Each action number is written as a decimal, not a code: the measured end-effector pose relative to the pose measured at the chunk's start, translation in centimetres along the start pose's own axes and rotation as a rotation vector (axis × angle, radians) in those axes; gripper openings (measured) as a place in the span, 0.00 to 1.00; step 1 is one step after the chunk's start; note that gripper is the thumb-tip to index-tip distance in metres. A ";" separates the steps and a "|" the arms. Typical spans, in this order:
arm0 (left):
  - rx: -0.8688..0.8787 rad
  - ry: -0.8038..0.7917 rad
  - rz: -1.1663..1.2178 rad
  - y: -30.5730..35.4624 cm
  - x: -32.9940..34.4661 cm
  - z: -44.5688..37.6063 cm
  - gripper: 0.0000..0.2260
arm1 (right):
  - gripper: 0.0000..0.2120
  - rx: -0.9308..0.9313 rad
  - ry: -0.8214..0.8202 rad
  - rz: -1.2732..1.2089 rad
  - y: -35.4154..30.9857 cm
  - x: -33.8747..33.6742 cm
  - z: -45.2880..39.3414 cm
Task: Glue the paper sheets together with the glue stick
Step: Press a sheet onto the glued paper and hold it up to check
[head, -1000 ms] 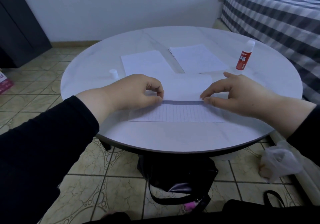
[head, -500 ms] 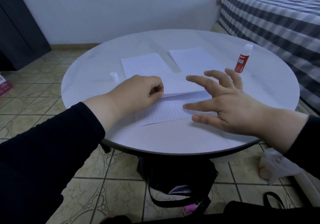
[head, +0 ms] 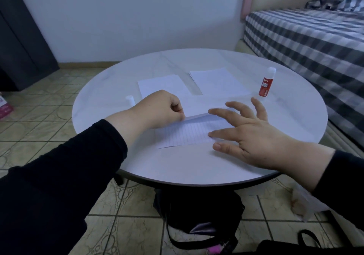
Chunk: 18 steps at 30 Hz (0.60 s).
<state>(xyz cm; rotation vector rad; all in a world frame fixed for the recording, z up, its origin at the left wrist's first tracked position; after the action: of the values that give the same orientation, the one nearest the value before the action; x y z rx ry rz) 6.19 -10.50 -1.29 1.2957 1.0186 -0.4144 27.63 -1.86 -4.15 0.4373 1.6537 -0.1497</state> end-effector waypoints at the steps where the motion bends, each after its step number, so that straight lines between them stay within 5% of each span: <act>1: -0.014 0.010 0.014 0.0 0.0 0.0 0.03 | 0.35 -0.015 0.010 0.009 -0.1 0.0 0.0; 7: -0.034 0.113 0.055 0.4 -0.4 -0.2 0.04 | 0.42 -0.049 -0.017 0.056 -0.4 0.2 0.1; 18: -0.024 0.169 0.034 0.1 -0.3 -0.4 0.05 | 0.37 0.048 -0.069 -0.014 -0.1 1.0 -0.5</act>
<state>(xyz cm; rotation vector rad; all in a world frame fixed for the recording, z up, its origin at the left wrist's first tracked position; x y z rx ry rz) 5.92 -10.16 -0.93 1.3414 1.1373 -0.2687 26.99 -1.60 -5.10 0.4522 1.5882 -0.2125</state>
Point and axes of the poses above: each hand's wrist, its own z-axis away from the middle knuckle, its own x-axis out of the palm, y = z × x, the point moved 2 cm from there along -z, towards the middle knuckle, and after that the axes turned 6 degrees about z, right-handed, at the moved point
